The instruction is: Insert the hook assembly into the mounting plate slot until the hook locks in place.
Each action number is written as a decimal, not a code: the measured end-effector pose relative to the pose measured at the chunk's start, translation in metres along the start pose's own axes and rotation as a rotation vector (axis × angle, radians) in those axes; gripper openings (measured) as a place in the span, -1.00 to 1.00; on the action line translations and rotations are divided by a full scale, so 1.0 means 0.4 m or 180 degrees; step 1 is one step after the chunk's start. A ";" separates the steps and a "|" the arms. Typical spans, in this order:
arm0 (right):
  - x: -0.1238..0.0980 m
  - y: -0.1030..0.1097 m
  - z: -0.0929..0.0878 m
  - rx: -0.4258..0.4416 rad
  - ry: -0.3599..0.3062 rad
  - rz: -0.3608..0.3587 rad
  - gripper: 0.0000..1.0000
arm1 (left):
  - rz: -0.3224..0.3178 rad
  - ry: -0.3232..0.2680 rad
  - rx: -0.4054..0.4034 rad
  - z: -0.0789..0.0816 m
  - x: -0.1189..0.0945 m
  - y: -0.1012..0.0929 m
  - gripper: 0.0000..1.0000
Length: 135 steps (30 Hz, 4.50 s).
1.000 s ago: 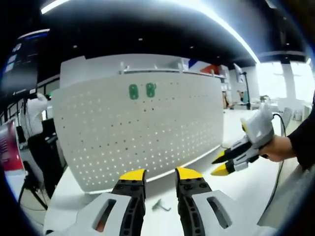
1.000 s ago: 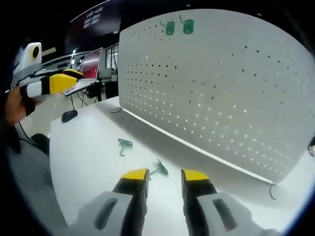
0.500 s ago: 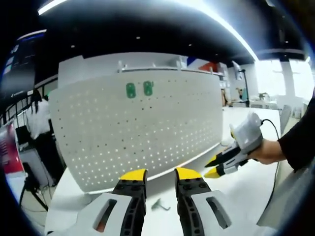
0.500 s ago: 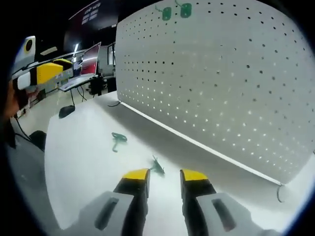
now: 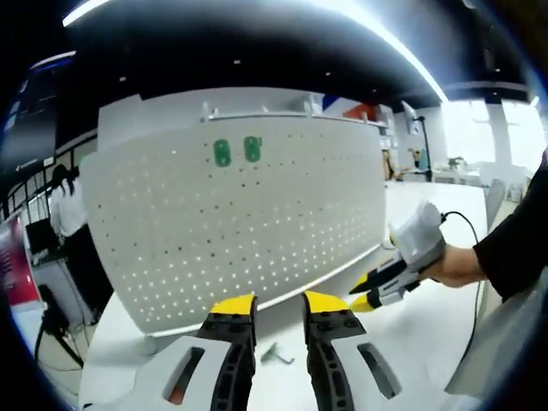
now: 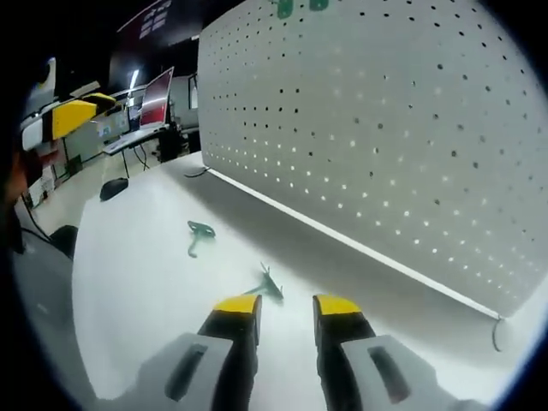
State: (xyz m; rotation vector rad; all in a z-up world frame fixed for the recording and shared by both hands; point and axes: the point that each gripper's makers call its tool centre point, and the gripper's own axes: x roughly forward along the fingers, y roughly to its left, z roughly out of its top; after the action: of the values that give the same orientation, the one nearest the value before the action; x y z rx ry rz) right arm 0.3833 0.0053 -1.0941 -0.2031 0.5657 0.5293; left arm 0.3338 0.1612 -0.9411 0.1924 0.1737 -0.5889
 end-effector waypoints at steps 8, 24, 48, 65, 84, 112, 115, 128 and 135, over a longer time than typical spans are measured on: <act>0.030 0.014 -0.020 -0.0038 0.0077 0.0084 -0.58 | -0.0024 0.0056 0.0000 -0.012 0.005 -0.011 -0.58; 0.090 0.032 -0.029 -0.0324 0.0133 0.0234 -0.84 | -0.0068 0.0162 0.0053 -0.028 0.015 -0.018 -0.64; 0.021 0.052 0.013 -0.0715 0.0073 0.0284 -0.99 | -0.0226 0.0227 0.0113 -0.042 0.024 -0.059 -0.69; -0.089 0.196 0.056 -0.1061 0.0269 0.0883 -0.99 | -0.1212 0.0375 0.0779 -0.109 0.045 -0.183 -0.81; -0.176 0.325 0.043 -0.1597 0.0571 0.1344 -0.99 | -0.1879 0.0678 0.1472 -0.207 0.016 -0.267 -0.88; -0.232 0.368 0.036 -0.1943 0.0762 0.1335 -0.98 | -0.2104 0.0697 0.1532 -0.215 -0.027 -0.310 -0.98; -0.239 0.363 0.042 -0.1920 0.0738 0.1295 -0.98 | -0.2109 0.0674 0.1454 -0.207 -0.027 -0.312 -0.98; -0.250 0.356 0.066 -0.1722 0.0568 0.1178 -0.94 | -0.2056 0.0624 0.1088 -0.193 -0.022 -0.306 -0.98; -0.253 0.342 0.087 -0.1490 0.0398 0.1046 -0.86 | -0.1957 0.0583 0.0721 -0.178 -0.009 -0.282 -0.98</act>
State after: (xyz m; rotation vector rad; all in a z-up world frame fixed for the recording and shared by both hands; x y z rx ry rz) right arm 0.2543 0.0900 -1.0144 -0.5973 0.5941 0.9721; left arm 0.2593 0.0875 -1.0240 0.4194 0.3489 -1.2058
